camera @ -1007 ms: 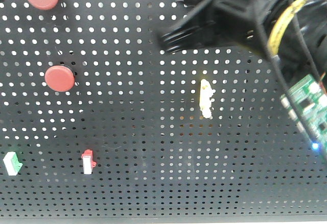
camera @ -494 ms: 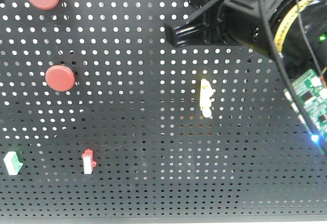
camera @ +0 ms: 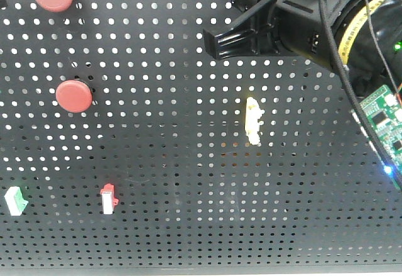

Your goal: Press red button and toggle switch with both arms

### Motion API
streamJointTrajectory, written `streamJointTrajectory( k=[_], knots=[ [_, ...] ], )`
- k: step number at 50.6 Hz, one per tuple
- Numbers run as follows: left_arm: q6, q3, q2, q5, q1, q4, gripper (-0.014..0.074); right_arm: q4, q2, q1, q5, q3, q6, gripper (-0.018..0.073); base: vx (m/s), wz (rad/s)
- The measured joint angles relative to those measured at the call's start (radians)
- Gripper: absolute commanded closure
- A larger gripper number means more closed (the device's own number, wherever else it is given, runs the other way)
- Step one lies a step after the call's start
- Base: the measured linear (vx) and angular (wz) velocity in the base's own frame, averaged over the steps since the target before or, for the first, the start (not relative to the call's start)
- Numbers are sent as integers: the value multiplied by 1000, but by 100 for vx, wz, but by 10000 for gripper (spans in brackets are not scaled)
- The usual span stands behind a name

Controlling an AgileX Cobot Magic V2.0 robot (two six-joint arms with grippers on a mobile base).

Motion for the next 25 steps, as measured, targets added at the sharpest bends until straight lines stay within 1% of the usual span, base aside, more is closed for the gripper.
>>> streamJointTrajectory(
  k=[4,13,25],
  knots=[
    [0,0,0,0,0,0,595,-5,-1,0,8,0,-10,563,0,0],
    [0,0,0,2,0,0,595,-1,-15,1,15,3,-73,563,0,0],
    [0,0,0,7,0,0,595,24,-30,2,20,6,-106,563,0,0]
  ],
)
